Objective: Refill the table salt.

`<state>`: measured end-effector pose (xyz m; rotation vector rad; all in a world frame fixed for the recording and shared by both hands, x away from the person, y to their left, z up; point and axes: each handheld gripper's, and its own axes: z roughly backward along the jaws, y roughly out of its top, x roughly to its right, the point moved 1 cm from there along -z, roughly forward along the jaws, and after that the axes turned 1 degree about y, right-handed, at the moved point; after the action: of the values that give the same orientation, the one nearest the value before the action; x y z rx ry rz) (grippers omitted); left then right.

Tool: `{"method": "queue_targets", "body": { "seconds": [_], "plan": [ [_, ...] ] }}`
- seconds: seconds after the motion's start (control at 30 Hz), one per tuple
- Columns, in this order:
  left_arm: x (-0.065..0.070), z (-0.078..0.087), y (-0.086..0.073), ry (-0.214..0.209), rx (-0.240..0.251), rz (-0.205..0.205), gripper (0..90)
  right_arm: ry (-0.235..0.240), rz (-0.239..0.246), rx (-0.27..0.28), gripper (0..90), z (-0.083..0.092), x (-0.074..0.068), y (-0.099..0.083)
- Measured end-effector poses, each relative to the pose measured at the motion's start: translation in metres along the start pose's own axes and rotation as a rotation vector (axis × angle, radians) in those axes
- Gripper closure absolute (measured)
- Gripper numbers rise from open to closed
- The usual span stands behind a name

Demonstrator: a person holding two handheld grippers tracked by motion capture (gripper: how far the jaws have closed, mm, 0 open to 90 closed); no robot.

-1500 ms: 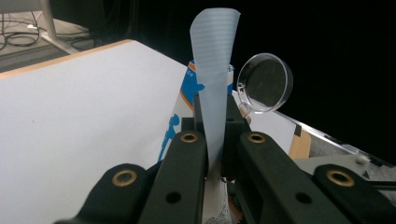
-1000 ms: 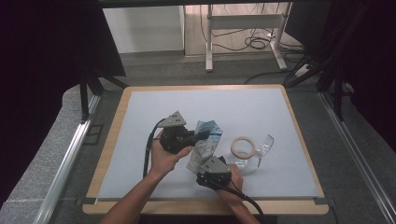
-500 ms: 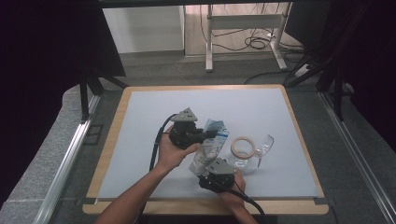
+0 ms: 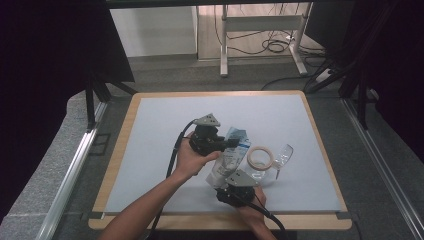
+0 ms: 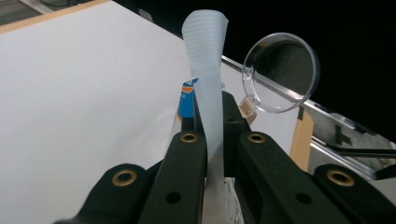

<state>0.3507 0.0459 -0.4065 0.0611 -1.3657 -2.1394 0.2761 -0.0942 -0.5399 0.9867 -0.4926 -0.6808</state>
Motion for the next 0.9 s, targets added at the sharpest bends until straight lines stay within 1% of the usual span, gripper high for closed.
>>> {"method": "queue_targets", "body": {
  "seconds": [0.17,0.27,0.43,0.73,0.9],
  "plan": [
    [0.004,-0.004,0.002,0.007,-0.015,-0.021,90.0,-0.001,0.005,0.004,37.5,0.002,0.001,-0.001],
    [0.006,-0.005,0.004,0.005,-0.020,-0.030,90.0,-0.006,0.007,0.007,37.9,0.004,0.001,-0.001],
    [0.010,-0.008,0.006,0.001,-0.031,-0.043,90.0,0.002,0.001,0.012,38.4,0.009,-0.001,-0.002],
    [0.013,-0.016,0.009,-0.006,-0.053,-0.049,90.0,0.010,-0.008,0.013,39.4,0.014,-0.001,-0.004],
    [0.015,-0.021,0.010,-0.008,-0.069,-0.060,90.0,0.028,-0.015,0.021,40.0,0.016,-0.002,-0.005]
  ]
}}
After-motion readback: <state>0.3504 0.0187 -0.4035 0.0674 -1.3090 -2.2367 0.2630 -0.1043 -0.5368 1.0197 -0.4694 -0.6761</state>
